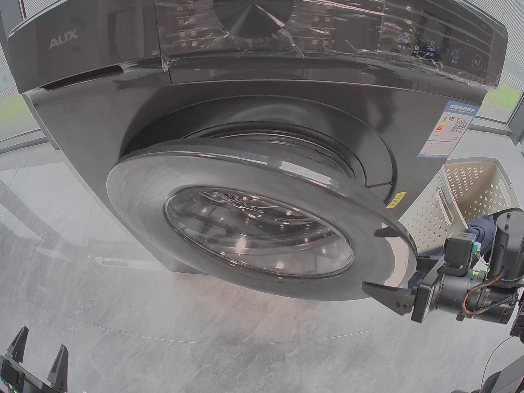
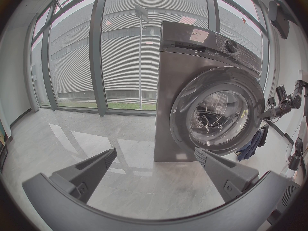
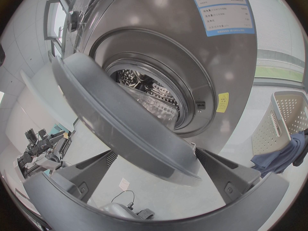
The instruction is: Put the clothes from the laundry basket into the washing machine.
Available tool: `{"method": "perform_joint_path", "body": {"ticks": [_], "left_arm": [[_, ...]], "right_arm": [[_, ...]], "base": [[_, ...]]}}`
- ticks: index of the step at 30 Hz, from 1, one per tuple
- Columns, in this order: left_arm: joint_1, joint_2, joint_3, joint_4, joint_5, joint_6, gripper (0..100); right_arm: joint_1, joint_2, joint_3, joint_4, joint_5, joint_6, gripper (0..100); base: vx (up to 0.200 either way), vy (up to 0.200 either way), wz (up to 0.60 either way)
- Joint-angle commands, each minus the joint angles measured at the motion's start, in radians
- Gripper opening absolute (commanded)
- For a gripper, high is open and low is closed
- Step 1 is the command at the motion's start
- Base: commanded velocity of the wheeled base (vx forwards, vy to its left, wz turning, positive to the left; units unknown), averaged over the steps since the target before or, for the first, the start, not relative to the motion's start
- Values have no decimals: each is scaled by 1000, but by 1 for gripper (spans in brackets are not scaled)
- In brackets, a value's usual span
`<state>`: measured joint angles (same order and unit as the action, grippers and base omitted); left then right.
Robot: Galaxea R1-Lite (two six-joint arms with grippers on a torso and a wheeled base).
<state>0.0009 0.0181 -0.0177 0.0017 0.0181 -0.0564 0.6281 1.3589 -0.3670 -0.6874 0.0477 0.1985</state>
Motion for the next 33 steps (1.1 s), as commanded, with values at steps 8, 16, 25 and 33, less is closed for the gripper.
{"method": "perform_joint_path", "body": {"ticks": [8, 16, 25, 33], "left_arm": [[1, -13, 16, 0, 0, 0, 100], [1, -13, 16, 0, 0, 0, 100], [1, -13, 16, 0, 0, 0, 100], [1, -13, 16, 0, 0, 0, 100]], "right_arm": [[-4, -50, 8, 2, -2, 1, 100], [-2, 22, -29, 3, 4, -1, 100], [32, -109, 125, 12, 1, -4, 100], [-154, -146, 247, 55, 0, -51, 100]], "base": [[0, 0, 0], [-150, 0, 0], [0, 0, 0], [0, 0, 0]]}}
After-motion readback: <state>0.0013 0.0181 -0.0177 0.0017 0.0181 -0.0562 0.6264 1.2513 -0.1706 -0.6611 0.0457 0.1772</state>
